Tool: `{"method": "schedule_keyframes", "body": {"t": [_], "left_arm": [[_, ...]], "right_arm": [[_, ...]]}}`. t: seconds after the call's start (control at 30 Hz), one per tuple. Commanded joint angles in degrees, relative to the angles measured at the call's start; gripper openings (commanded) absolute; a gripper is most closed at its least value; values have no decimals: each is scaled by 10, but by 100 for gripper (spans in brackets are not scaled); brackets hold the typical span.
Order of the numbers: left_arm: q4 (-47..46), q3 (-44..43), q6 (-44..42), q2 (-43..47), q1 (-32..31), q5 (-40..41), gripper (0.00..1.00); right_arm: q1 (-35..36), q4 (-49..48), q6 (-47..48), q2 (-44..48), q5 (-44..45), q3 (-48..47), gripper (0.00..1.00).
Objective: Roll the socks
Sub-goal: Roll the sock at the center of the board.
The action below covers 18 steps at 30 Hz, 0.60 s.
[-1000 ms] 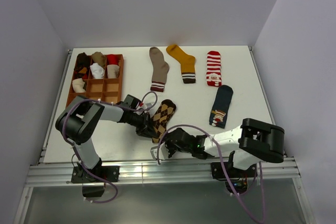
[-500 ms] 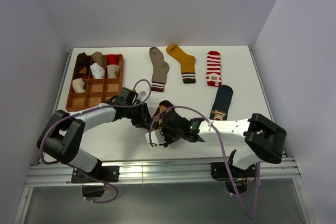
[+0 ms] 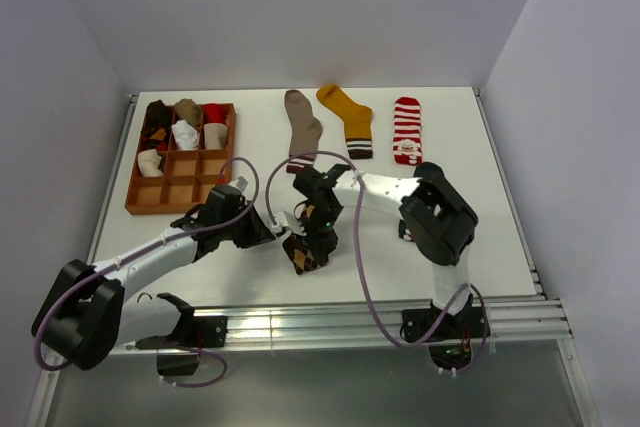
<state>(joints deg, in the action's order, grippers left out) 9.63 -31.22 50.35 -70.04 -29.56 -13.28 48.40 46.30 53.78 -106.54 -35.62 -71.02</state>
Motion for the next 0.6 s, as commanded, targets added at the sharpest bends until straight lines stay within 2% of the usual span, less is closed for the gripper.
{"method": "schedule_keyframes", "body": {"t": [0.0, 0.2, 0.4, 0.47, 0.57], "left_arm": [[-73, 32, 22, 40, -12, 31, 19], [-164, 80, 29, 80, -73, 72, 28], [-248, 119, 12, 90, -140, 114, 37], [-275, 128, -3, 85, -163, 120, 37], [-304, 135, -22, 76, -183, 115, 43]], "right_arm": [[-16, 169, 45, -55, -92, -73, 19], [-59, 291, 71, -166, -165, -179, 20], [-78, 310, 39, -223, -166, -221, 20], [-79, 303, 25, -227, -158, -224, 20], [-78, 306, 13, -239, -156, -234, 20]]}}
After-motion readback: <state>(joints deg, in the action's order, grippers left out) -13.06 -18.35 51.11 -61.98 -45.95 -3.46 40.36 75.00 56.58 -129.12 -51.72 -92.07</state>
